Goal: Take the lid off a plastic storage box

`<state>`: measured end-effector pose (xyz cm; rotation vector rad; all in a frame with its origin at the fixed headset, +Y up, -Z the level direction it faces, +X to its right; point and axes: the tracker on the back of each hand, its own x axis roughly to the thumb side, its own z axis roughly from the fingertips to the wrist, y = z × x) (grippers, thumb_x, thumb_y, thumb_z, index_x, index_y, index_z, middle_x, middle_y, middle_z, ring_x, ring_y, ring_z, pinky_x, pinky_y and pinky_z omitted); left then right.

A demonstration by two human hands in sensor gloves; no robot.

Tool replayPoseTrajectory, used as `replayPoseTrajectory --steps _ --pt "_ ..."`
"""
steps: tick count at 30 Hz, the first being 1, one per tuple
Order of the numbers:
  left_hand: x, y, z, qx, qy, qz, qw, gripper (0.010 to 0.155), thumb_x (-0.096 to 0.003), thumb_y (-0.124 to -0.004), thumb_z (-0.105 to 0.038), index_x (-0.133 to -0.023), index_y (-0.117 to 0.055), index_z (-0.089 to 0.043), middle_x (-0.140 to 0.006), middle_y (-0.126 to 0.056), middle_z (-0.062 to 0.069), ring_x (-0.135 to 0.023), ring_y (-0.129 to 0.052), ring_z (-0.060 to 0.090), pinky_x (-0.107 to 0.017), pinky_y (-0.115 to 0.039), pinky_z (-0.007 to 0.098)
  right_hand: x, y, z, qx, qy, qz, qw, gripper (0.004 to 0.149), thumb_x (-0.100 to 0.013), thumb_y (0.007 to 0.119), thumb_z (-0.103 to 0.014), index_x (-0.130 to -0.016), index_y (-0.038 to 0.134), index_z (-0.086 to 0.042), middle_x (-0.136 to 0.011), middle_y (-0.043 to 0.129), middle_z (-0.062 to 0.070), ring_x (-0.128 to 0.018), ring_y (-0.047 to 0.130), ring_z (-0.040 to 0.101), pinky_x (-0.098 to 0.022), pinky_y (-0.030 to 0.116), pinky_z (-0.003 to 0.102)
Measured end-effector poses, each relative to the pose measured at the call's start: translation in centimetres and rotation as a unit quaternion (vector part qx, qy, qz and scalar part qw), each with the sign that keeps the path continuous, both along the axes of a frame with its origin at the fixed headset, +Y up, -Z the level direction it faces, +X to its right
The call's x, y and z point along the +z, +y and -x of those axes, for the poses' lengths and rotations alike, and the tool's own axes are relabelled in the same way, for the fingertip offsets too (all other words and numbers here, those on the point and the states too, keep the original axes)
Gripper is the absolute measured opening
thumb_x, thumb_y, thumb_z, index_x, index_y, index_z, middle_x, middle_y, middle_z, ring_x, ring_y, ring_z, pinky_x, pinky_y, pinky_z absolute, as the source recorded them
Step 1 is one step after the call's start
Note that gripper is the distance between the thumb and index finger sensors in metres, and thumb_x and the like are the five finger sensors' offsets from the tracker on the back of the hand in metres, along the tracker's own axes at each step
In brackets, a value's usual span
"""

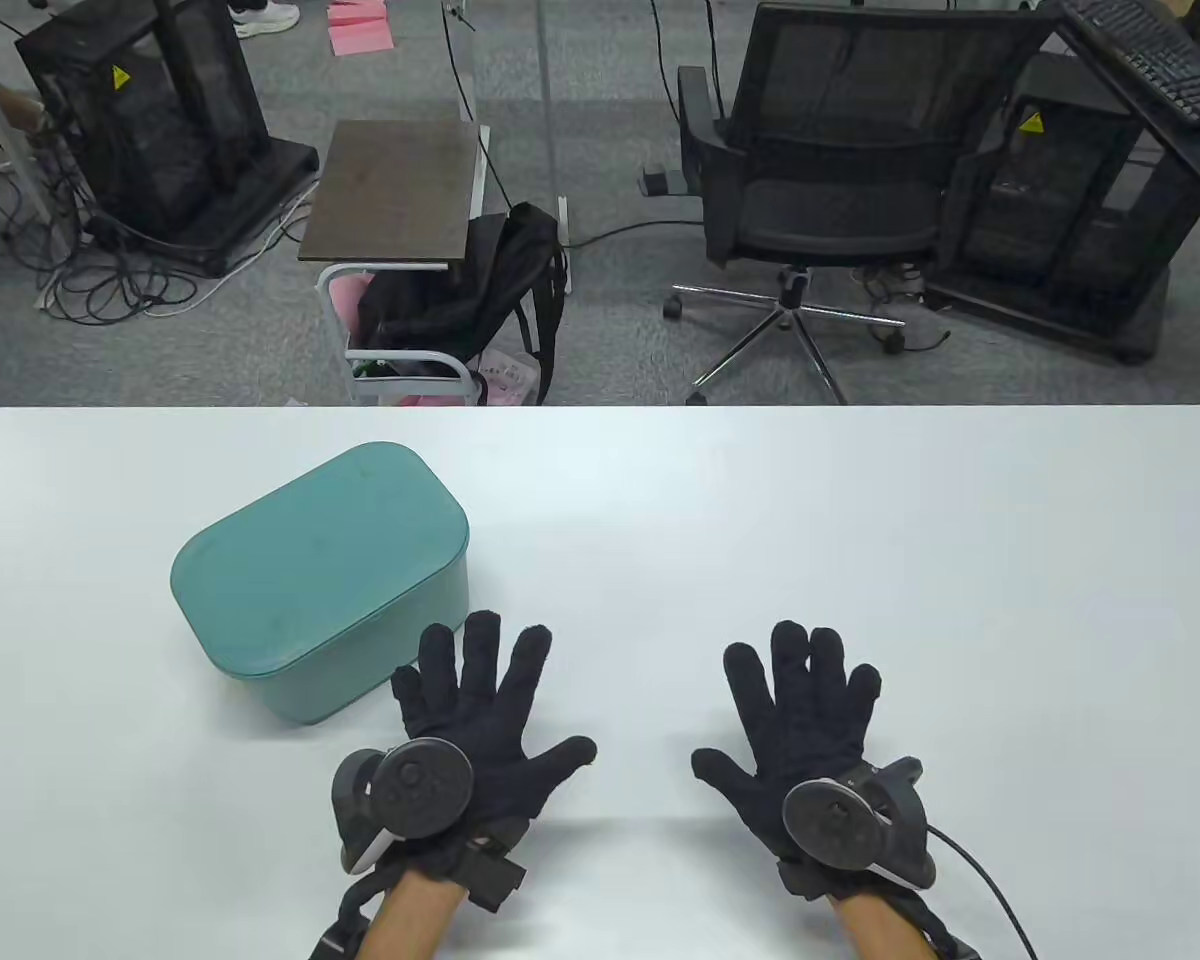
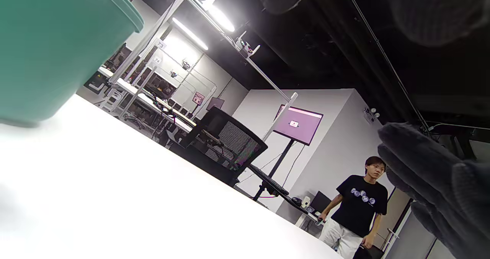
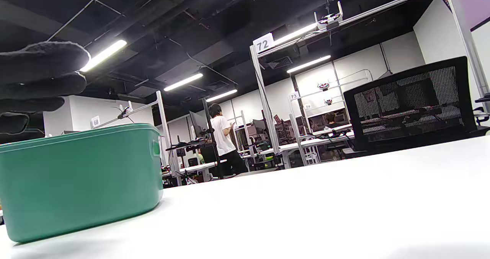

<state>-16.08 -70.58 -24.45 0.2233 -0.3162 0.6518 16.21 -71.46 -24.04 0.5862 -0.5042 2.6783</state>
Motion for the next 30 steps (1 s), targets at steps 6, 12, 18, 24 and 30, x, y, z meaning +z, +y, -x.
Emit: replayPoseTrajectory --steps 6,12,18,24,30 --pt "0.0 0.0 -0.1 0.003 -0.001 0.004 1.0 0.094 -0.0448 -0.055 -0.093 -0.122 -0.033 -0.043 -0.126 -0.016 0.009 -0.107 -0.005 0.048 -0.064 -0.009 0.072 0.0 0.0 -0.1 0.001 -0.002 0.0 1.0 0.086 -0.054 0.044 -0.078 -0.118 0.021 -0.025 -0.12 0.011 0.02 -0.104 0.01 0.051 -0.061 0.017 0.078" --pt "-0.1 -0.1 -0.1 0.01 -0.003 0.01 1.0 0.094 -0.045 -0.055 -0.093 -0.122 -0.033 -0.043 -0.126 -0.016 0.01 -0.107 -0.005 0.048 -0.064 -0.009 0.072 -0.1 0.0 -0.2 0.0 -0.006 0.003 1.0 0.085 -0.054 0.044 -0.078 -0.118 0.021 -0.025 -0.12 0.012 0.02 -0.104 0.01 0.051 -0.061 0.017 0.078" --pt "-0.1 0.0 0.3 0.015 0.006 0.013 1.0 0.094 -0.0452 -0.054 -0.093 -0.122 -0.035 -0.042 -0.126 -0.016 0.01 -0.107 -0.005 0.047 -0.064 -0.009 0.072 -0.2 0.0 -0.3 -0.005 -0.009 0.007 1.0 0.085 -0.054 0.045 -0.078 -0.118 0.022 -0.025 -0.12 0.012 0.02 -0.104 0.011 0.051 -0.061 0.018 0.078" --pt "-0.3 0.1 0.9 0.033 0.014 0.026 0.999 0.094 -0.0456 -0.054 -0.092 -0.122 -0.035 -0.041 -0.125 -0.016 0.01 -0.107 -0.004 0.047 -0.065 -0.008 0.07 -0.4 -0.2 -0.7 -0.007 -0.016 0.012 1.0 0.085 -0.055 0.045 -0.077 -0.118 0.023 -0.025 -0.12 0.013 0.02 -0.104 0.012 0.051 -0.061 0.018 0.078" --pt "-0.6 1.0 2.1 0.081 0.027 0.028 0.996 0.091 -0.0485 -0.057 -0.087 -0.122 -0.045 -0.035 -0.125 -0.021 0.011 -0.107 -0.008 0.047 -0.067 -0.011 0.069 -0.4 -0.3 -0.8 -0.013 -0.019 0.015 1.0 0.085 -0.055 0.046 -0.077 -0.118 0.024 -0.024 -0.12 0.014 0.02 -0.104 0.013 0.051 -0.061 0.018 0.078"
